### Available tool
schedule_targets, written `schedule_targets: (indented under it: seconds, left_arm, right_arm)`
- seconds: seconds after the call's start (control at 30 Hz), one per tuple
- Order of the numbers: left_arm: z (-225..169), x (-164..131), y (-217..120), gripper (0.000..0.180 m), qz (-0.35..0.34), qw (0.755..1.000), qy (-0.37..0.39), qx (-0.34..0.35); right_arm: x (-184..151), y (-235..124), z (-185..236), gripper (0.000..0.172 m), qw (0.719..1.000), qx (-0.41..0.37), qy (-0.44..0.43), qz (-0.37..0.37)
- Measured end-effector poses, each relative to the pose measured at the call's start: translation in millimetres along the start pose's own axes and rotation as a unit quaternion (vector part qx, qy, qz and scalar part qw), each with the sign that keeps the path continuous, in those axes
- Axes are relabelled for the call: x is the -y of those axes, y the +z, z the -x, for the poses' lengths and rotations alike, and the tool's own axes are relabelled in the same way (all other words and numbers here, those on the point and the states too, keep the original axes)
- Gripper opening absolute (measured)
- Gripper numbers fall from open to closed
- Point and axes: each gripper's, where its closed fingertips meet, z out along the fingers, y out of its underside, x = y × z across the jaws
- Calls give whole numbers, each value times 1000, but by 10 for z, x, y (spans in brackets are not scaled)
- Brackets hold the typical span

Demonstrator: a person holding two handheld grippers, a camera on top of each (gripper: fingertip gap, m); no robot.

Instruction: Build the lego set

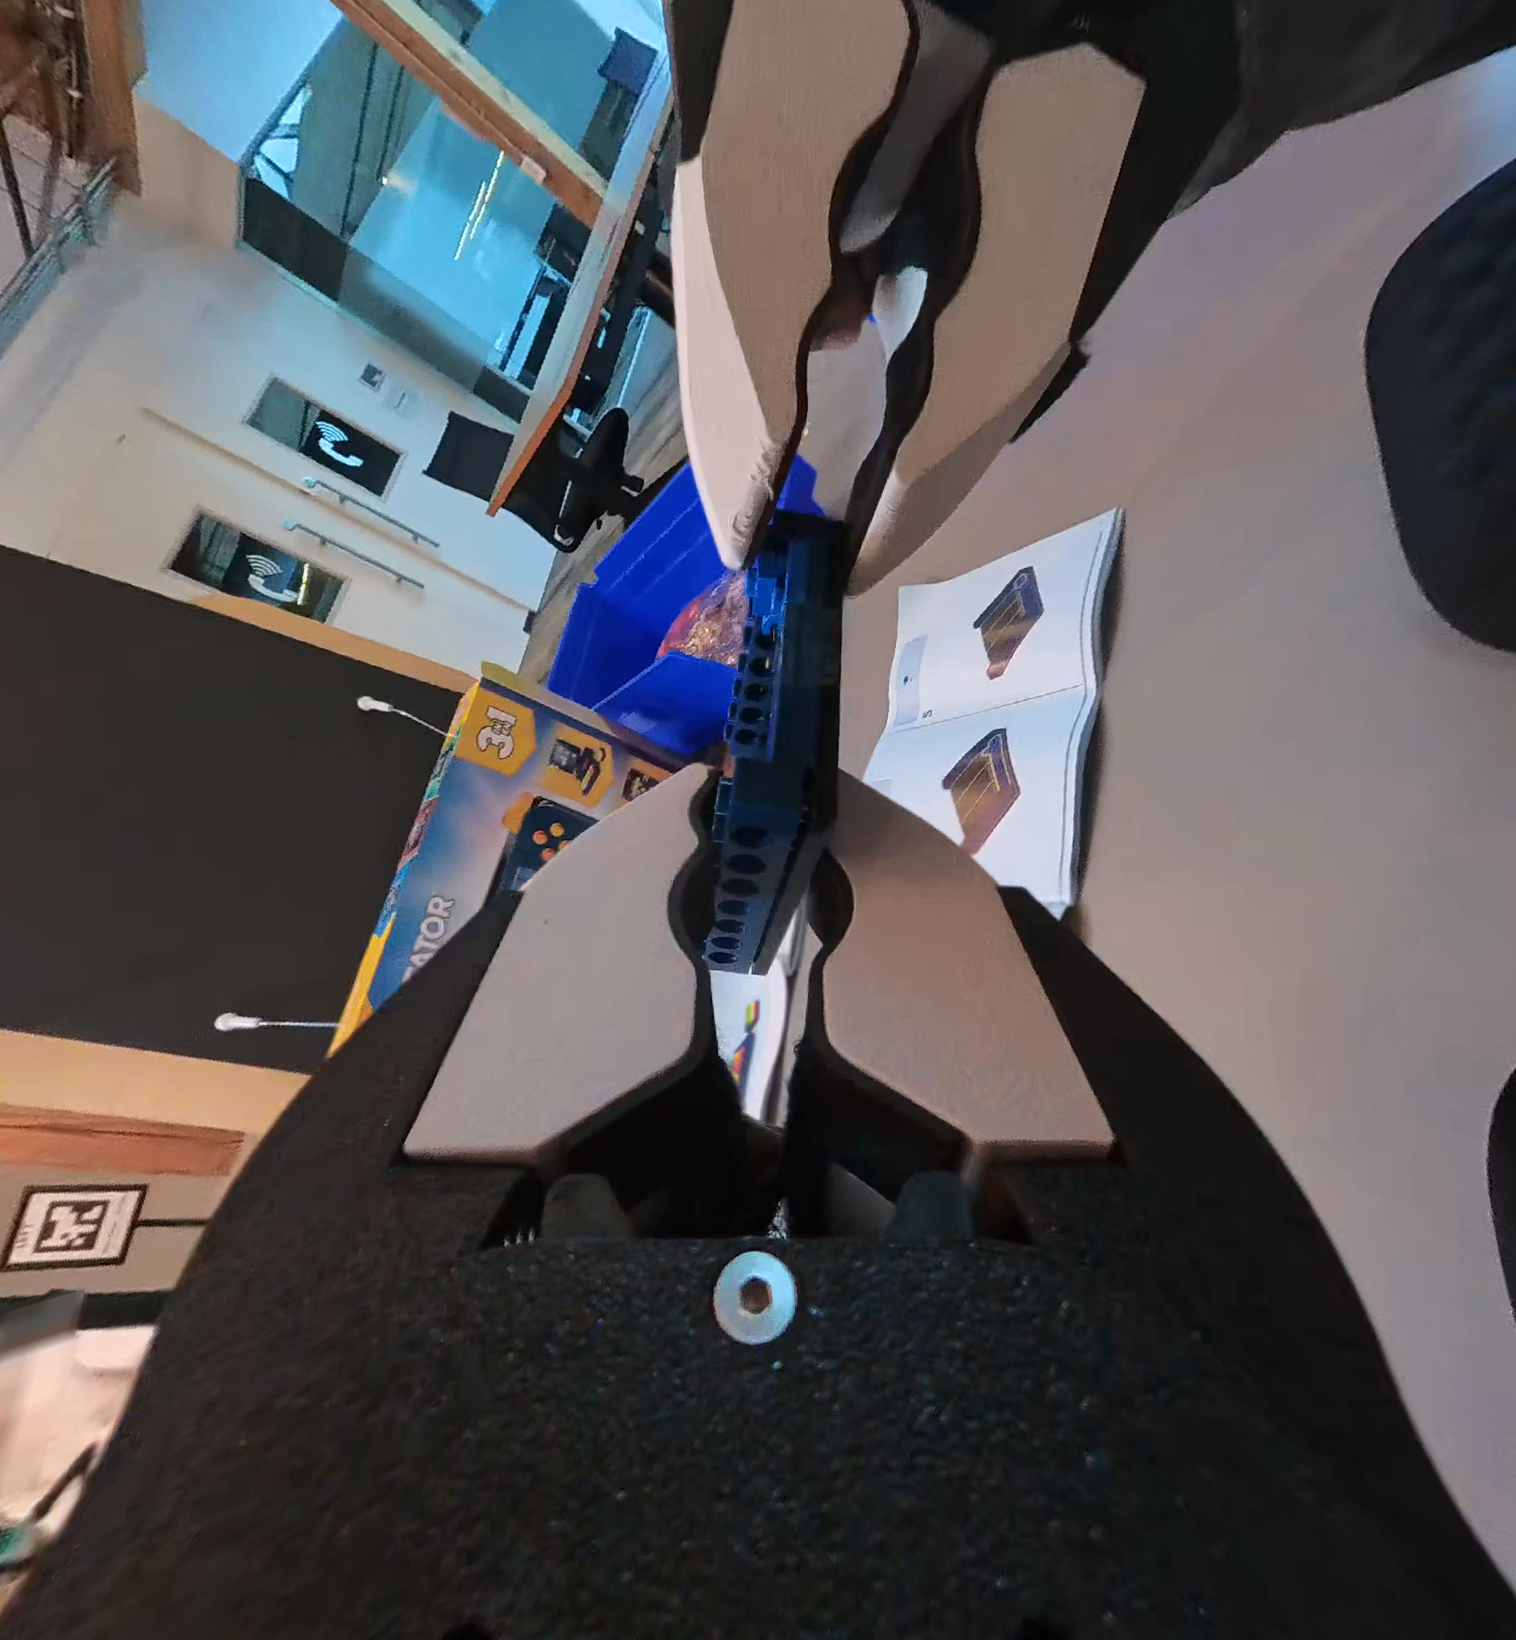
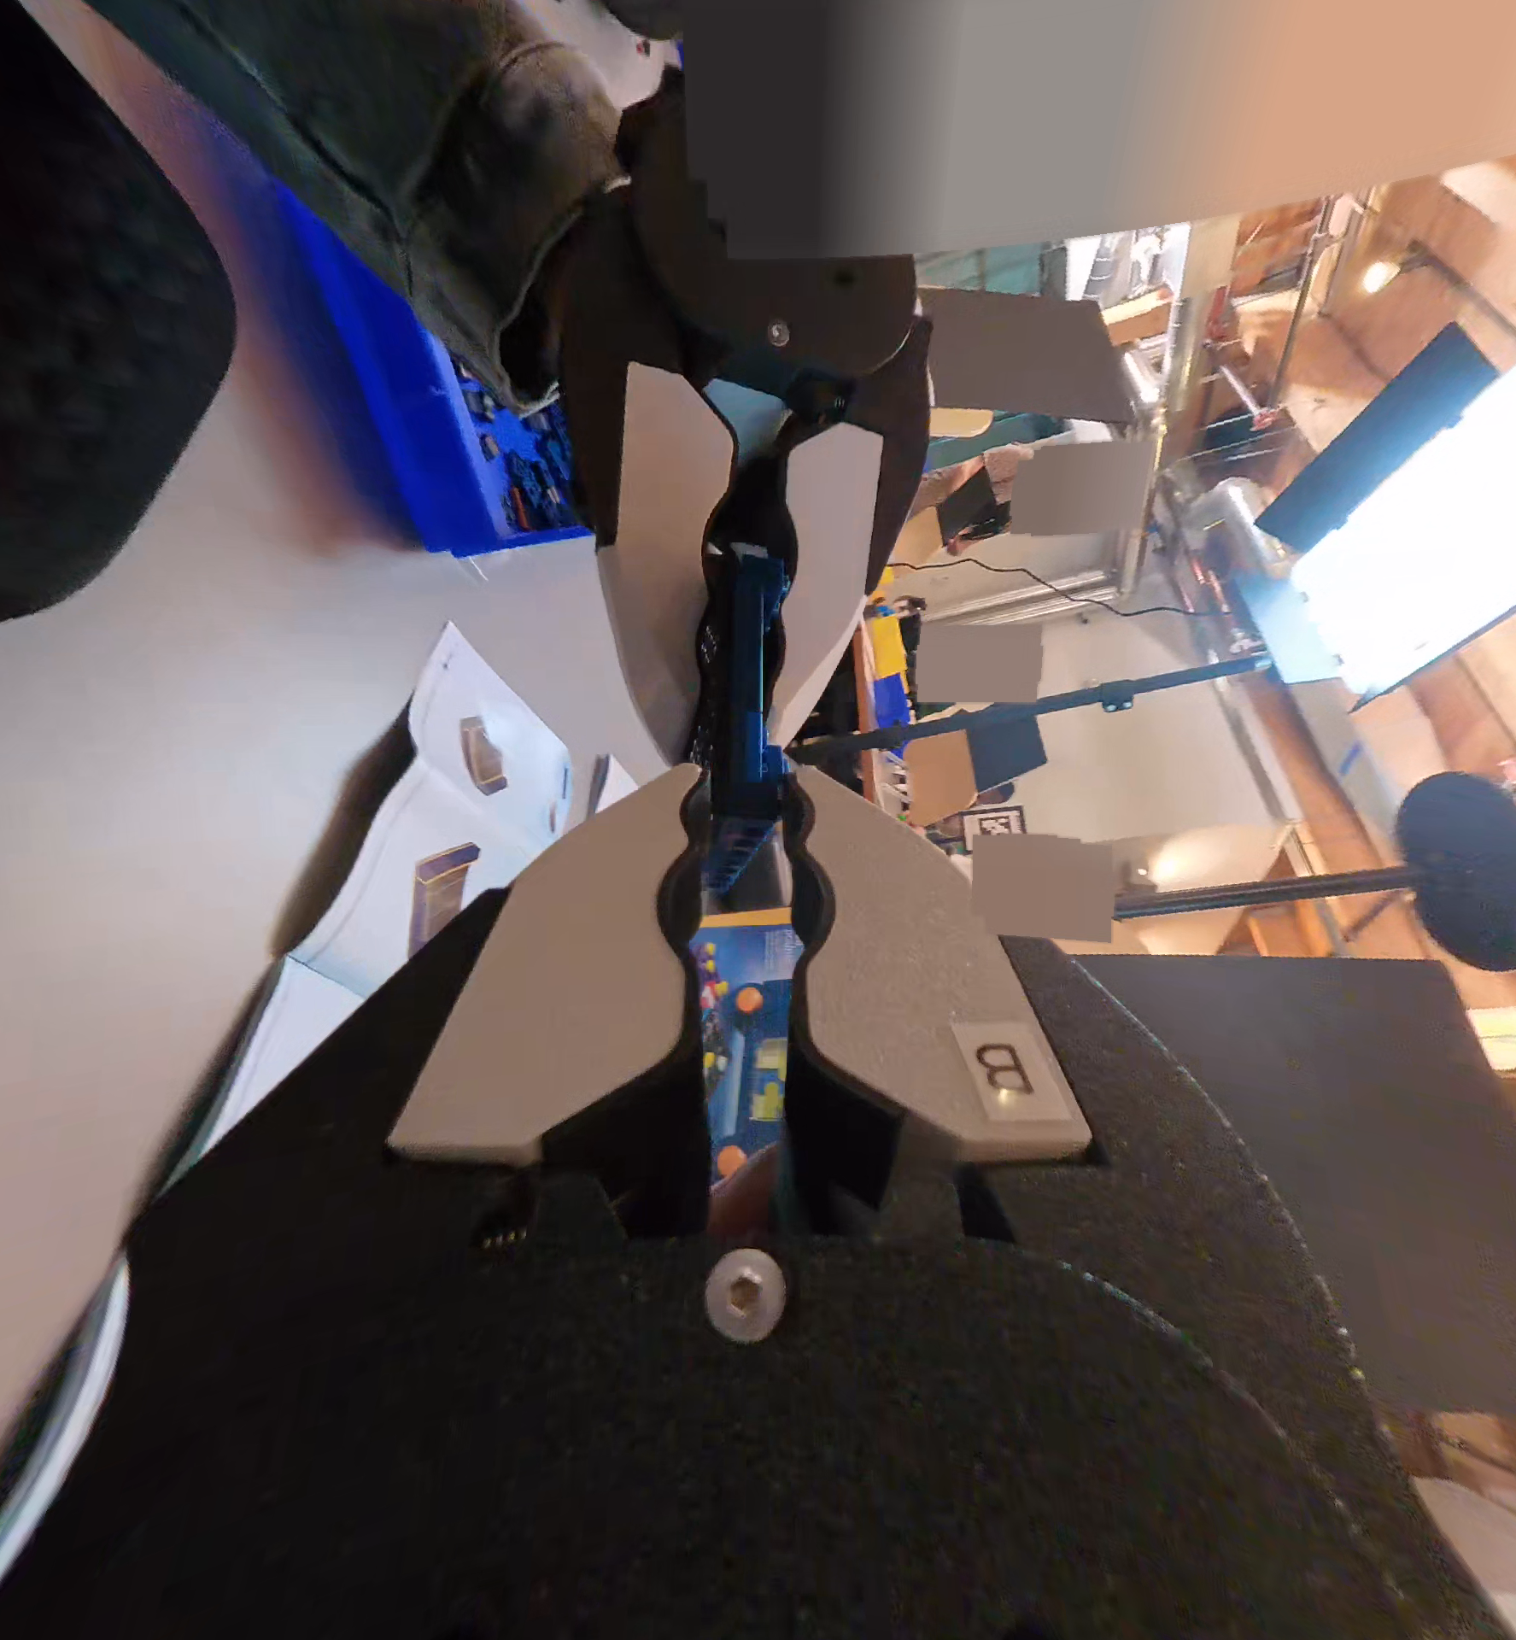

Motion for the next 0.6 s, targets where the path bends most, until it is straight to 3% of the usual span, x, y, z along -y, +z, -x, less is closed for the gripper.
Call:
schedule_targets:
  seconds: [0.13, 0.6]
  left_arm:
    - [64, -6, 1, 16, 29, 999, 37, 22]
    - [292, 151, -42, 15, 34, 984, 145, 96]
  right_arm:
    - [-39, 7, -27, 15, 999, -14, -30, 19]
    - [-9, -50, -220, 15, 993, -88, -75, 4]
